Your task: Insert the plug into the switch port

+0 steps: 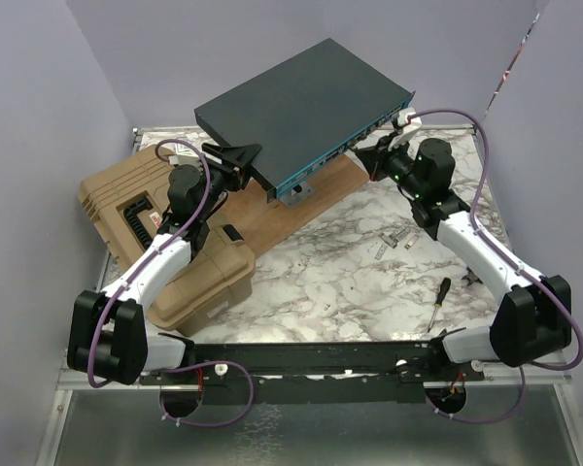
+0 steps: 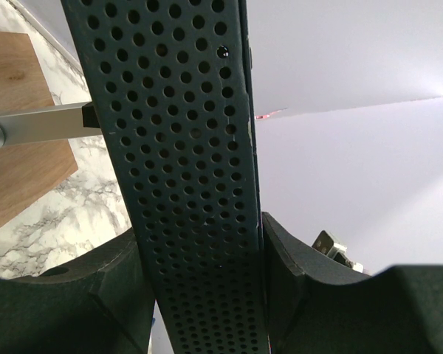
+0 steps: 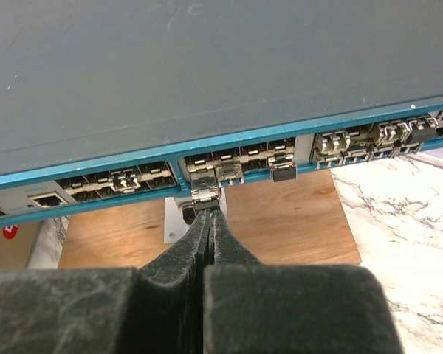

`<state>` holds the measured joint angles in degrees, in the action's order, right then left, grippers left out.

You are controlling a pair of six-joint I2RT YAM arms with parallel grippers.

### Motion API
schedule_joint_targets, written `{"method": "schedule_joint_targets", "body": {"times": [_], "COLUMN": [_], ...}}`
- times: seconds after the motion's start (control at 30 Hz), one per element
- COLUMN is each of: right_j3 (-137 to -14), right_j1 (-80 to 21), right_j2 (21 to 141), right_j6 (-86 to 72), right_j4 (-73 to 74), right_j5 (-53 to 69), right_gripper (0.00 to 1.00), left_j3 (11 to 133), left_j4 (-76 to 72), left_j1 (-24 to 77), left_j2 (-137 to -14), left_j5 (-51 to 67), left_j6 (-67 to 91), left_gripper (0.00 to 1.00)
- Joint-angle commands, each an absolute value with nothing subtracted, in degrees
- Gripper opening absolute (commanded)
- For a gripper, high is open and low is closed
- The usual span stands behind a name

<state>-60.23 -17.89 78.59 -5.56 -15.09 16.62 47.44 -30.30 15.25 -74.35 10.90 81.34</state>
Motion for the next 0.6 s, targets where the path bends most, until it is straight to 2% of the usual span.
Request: {"method": "schedule_joint_targets", "body": {"times": [0.0,0.57], "right_j3": [-62.7,-65.8], "right_j1": [-17.7,-17.7], "right_j2": [80.2,84.0], "right_j6": [-5.5,-7.5], "right_j4": [-17.1,-19.3], "right_j5": [18.6,22.9], "right_gripper": [0.01,0.01], "left_j3": [47.8,47.6], "left_j4": [-29.9,-29.9], "left_j1": [15.6,15.6], "left_j2": [-72.9,-72.7], "left_j5": [9.8,10.0], "left_j6": [77.9,77.5], "left_gripper": [0.18,0.16]}}
